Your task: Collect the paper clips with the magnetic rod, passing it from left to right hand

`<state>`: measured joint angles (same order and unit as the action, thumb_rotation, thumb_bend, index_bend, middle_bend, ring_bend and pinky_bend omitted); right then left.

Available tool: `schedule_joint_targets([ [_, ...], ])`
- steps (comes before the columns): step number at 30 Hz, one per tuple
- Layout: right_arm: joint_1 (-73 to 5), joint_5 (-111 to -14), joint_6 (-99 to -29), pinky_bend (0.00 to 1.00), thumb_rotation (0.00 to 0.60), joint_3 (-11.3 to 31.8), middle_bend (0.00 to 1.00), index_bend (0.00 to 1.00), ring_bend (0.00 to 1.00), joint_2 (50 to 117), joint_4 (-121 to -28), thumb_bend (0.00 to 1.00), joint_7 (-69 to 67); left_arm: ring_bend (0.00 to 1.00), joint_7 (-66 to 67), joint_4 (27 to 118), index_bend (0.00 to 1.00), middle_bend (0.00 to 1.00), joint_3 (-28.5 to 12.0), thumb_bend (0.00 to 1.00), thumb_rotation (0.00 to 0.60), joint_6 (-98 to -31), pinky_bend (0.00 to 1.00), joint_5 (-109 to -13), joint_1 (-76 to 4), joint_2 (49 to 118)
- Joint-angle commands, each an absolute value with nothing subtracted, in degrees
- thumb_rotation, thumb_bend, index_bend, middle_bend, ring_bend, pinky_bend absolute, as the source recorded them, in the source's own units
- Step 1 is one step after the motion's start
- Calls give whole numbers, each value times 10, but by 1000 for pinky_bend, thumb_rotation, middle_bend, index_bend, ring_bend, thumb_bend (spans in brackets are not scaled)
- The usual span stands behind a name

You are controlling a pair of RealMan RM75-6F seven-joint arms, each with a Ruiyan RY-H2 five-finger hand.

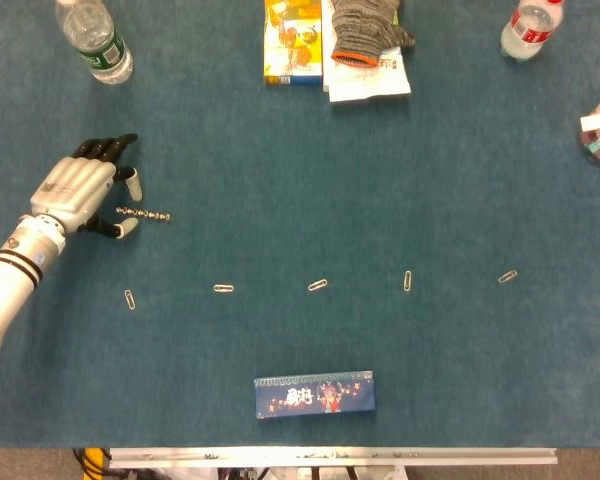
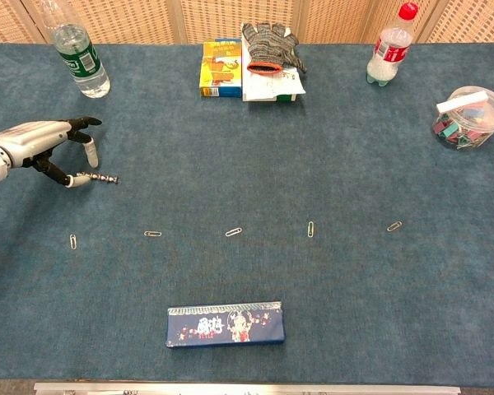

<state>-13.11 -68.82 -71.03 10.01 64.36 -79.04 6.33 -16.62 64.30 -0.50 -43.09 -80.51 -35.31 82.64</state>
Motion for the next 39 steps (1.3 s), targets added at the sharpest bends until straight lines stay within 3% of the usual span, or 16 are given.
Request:
schedule_joint_targets([
  [1,-131,-688,-710,274,600,100,414,577,321,644,-789,24,62,0,-161,644,432,0,-7,273,600,-425,0,-798,-355,827],
  [20,-130,-687,-708,274,600,99,414,577,321,649,-785,24,59,0,-153,643,462,0,-8,277,600,-407,0,-776,-355,836],
  [29,-130,-687,-707,274,600,99,414,577,321,651,-783,24,57,0,-150,642,473,0,-9,353,600,-402,0,-772,-356,836],
  [39,-129,-687,-708,274,600,99,414,577,321,651,-783,25,56,0,-142,639,474,0,-7,356,600,-399,0,-770,-357,838],
])
